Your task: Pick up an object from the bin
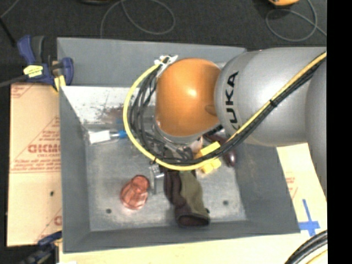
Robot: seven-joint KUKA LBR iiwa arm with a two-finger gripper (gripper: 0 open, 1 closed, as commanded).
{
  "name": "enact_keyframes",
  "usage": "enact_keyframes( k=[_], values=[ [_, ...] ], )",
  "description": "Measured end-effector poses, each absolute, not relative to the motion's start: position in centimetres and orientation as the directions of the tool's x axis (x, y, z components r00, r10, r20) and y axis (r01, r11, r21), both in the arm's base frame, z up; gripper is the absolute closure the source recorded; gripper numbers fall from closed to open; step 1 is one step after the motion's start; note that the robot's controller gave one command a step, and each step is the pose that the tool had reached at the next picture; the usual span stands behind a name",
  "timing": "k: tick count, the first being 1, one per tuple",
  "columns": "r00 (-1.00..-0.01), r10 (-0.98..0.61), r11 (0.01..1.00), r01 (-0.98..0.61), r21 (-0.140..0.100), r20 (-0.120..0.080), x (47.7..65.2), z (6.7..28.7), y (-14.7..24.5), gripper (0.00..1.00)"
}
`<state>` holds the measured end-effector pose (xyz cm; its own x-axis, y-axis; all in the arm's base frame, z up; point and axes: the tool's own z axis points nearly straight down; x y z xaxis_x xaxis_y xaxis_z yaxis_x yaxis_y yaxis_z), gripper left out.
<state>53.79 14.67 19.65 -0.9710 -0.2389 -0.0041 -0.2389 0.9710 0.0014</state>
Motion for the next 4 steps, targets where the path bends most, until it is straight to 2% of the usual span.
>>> enact_keyframes(
  k=[1,2,3,4],
  values=[
    [-0.963,-0.271,0.963,-0.271,-0.001,-0.011,53.6,15.3,12.4,0.00],
    [-0.954,-0.299,0.954,-0.299,0.001,-0.005,49.9,13.6,10.9,0.00],
    [-0.899,-0.439,0.899,-0.439,-0.002,-0.008,48.9,12.0,11.6,0.00],
    [-0.865,-0.502,0.865,-0.502,-0.002,-0.011,49.3,10.6,14.3,0.00]
  ],
)
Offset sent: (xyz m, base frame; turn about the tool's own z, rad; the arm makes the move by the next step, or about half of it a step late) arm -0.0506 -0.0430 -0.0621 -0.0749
